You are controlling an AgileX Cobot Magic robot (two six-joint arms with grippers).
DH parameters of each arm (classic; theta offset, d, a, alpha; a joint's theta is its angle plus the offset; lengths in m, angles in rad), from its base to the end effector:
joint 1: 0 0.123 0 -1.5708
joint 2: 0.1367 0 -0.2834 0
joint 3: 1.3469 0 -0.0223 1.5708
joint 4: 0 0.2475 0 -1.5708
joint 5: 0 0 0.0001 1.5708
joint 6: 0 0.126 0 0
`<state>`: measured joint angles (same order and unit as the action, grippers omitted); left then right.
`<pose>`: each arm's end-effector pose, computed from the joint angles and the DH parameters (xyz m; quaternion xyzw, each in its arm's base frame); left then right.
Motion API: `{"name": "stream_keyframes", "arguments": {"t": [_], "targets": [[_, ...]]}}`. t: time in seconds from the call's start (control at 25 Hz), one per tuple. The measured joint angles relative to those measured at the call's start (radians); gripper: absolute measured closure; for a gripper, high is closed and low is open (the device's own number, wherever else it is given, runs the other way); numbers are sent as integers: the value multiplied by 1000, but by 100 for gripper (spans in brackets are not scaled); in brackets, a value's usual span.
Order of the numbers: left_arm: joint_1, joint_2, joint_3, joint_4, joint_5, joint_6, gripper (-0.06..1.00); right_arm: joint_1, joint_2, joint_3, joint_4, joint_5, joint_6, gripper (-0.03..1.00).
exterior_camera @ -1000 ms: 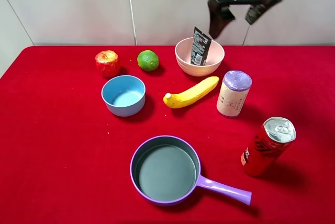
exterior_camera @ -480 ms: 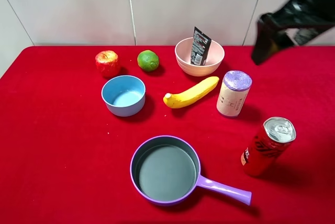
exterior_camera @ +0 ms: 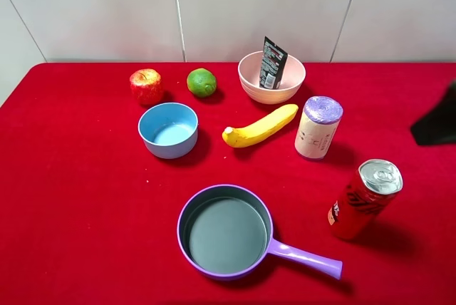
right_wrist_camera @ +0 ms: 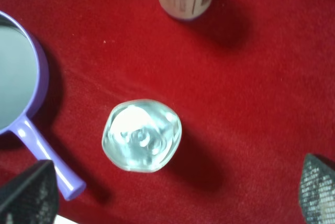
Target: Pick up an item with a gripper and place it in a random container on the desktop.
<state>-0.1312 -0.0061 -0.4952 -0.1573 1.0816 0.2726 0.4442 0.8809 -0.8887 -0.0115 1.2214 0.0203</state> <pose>0.0202 -0.0202 0.2573 0.1754 0.8375 -0.0421 0.5158 0.1355 0.0630 0.2960 -0.2059 0.9534 0.0452 0.2158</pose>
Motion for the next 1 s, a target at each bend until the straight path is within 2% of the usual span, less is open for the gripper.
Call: {"name": "stream_keyframes", "arguments": {"t": [0.44, 0.72, 1.0], "targets": [[0, 0, 0, 0, 0, 0, -5, 0, -290, 166, 0, -11, 13, 27], [0, 0, 0, 0, 0, 0, -5, 0, -491, 284, 11, -133, -37, 27], [0, 0, 0, 0, 0, 0, -5, 0, -680, 385, 18, -182, -91, 27]]}}
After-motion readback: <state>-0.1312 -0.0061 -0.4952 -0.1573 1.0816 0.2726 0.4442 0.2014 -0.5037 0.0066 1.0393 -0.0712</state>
